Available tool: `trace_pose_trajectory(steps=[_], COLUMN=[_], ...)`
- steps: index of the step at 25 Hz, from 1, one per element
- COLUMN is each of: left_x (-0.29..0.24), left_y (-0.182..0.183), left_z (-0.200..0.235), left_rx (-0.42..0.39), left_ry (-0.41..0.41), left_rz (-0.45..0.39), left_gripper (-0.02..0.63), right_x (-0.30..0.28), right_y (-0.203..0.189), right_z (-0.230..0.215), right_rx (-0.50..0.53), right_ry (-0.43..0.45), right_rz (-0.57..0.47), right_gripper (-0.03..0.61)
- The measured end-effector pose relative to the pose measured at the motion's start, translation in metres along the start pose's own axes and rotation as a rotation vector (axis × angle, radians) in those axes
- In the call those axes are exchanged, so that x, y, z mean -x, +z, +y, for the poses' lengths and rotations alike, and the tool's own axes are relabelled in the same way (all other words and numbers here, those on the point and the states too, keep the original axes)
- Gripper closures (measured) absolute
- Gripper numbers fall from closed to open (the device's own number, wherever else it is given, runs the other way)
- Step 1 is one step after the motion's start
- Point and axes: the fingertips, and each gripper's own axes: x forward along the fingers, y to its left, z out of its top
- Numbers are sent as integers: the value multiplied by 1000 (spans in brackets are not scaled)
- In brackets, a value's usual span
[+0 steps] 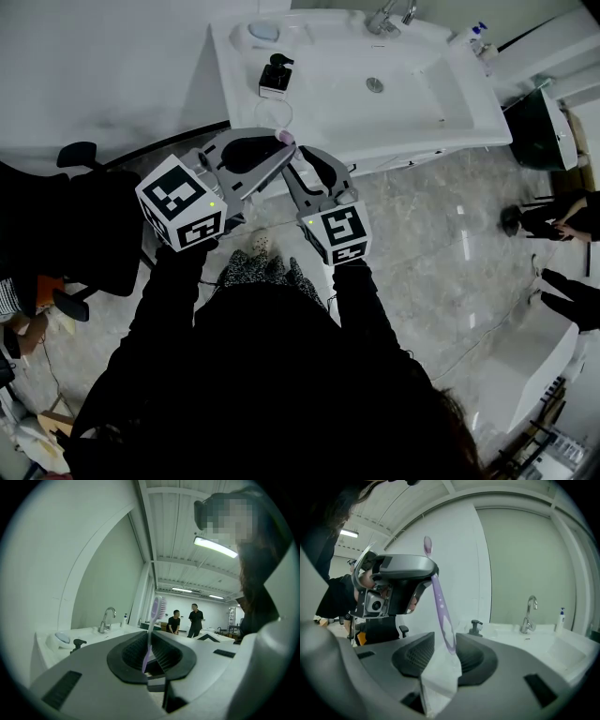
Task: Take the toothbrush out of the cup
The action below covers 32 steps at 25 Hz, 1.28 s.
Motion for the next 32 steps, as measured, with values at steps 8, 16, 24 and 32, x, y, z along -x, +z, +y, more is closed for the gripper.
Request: trace_pose_trajectory(steps=[8,16,24,32], left_x=[-2,-2,-4,-3], left_y=[-3,0,-1,2], left_z=[-3,-3,-5,-1], left_rx=[16,26,-55,-81], left_ry=[-21,-26,-13,14], left_rz=[3,-59,-77,-98], left_gripper=[580,580,580,578], right_x=[2,5,4,10], right_y=[-5,-5,-3,-4], right_z=[1,4,2,-9], right_rx=[28,11,1,-8], right_ry=[-7,24,22,-4], right_rz=[13,17,11,5], right_gripper=[500,508,511,511])
